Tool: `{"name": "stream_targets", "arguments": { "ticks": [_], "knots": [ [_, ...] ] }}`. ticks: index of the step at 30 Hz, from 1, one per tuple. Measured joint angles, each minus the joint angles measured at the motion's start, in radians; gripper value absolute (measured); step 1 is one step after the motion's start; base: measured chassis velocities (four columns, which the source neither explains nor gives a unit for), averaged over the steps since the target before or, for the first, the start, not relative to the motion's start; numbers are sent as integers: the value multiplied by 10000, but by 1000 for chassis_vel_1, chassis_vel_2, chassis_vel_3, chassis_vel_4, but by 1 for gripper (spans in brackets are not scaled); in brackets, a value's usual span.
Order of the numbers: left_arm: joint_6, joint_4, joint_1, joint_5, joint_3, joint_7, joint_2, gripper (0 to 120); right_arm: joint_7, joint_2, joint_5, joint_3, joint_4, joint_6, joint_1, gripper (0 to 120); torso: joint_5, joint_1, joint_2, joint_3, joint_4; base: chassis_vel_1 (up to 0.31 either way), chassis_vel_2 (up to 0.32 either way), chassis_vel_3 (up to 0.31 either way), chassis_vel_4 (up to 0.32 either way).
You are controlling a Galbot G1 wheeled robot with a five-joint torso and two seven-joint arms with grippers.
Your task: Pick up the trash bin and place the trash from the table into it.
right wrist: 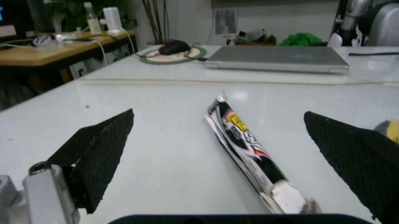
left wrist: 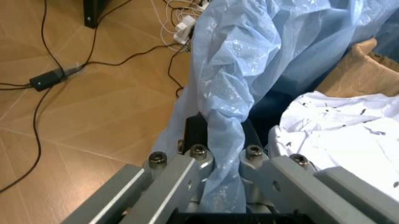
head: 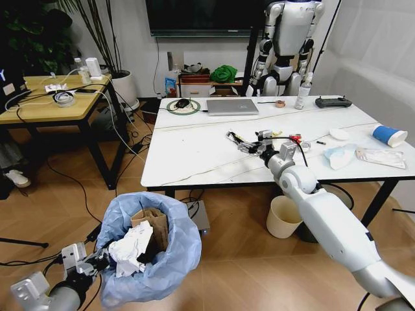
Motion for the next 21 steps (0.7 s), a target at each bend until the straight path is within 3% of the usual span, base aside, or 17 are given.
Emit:
{"name": "stream_targets", "arguments": {
  "ticks": [2, 9, 14, 18, 21],
  "knots": [
    [11, 42, -19, -17, 53, 0, 34, 0, -368, 68, -217, -95, -1107, 110, 295, 100, 0, 0, 0, -1, 1, 0, 0, 0, 0],
    [21, 80, -56, -45, 71, 2, 84, 0, -784, 173, -360, -205, -2157, 348, 500, 100, -1, 0, 0, -2, 0, 0, 0, 0, 0],
    [27, 87, -57, -58, 68, 2, 91, 0, -939, 253, -378, -261, -2540, 486, 575, 86, -1, 0, 0, -2, 2, 0, 0, 0, 0],
    [30, 118, -69, -66, 64, 2, 96, 0, -945, 250, -364, -278, -2561, 539, 575, 66, -2, -1, 0, -2, 0, 0, 0, 0, 0],
    [32, 129, -81, -66, 66, 2, 98, 0, -946, 233, -361, -300, -2542, 555, 574, 57, -1, -2, 0, -2, 1, 0, 0, 0, 0]
  ]
}}
